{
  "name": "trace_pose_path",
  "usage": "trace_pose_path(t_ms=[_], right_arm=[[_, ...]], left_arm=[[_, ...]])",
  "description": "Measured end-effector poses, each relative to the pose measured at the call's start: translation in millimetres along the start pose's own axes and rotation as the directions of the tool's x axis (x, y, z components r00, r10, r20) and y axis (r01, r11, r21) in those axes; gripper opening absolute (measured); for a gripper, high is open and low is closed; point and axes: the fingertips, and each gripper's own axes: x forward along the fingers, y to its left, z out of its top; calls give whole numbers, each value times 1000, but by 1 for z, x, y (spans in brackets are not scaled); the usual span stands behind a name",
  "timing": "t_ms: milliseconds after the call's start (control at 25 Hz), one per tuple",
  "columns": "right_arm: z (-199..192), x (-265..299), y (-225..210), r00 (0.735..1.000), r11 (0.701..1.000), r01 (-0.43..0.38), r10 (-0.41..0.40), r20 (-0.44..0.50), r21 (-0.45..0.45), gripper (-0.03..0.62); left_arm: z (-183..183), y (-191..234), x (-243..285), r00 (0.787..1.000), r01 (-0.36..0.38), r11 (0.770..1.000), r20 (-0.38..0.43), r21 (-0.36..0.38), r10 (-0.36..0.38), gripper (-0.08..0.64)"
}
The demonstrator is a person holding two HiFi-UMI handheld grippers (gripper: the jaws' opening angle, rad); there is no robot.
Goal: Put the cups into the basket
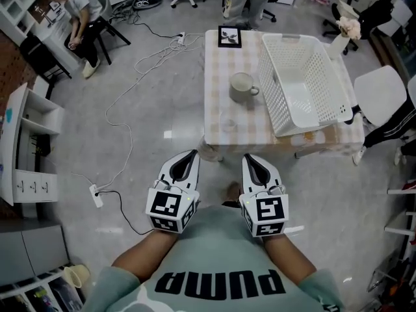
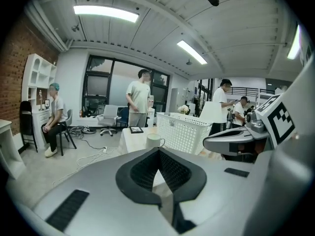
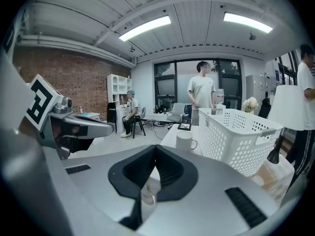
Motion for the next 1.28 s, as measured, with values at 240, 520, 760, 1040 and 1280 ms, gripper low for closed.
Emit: trace_pose_path(t_ms=[240, 520, 760, 1040, 1280], right_arm=[[6, 18, -27, 997, 997, -78, 78, 7, -5, 12], [4, 26, -45, 985, 985, -172, 172, -1, -21, 12], [-4, 32, -53, 978, 978, -206, 205, -23, -21, 13], [-9, 46, -58, 979, 979, -202, 201, -37, -40, 14], [-10, 66, -56, 979, 980, -194, 190, -69, -42, 14]], left_arm=[[8, -7, 29, 997, -73, 997, -13, -7, 73, 2], [3, -30, 52, 993, -112, 993, -45, -34, 110, 2], [0, -34, 59, 988, -134, 991, -74, -14, 133, 2], [1, -34, 85, 991, -96, 995, -88, 12, 96, 2], [4, -14, 106, 993, -65, 998, -96, 24, 67, 2]])
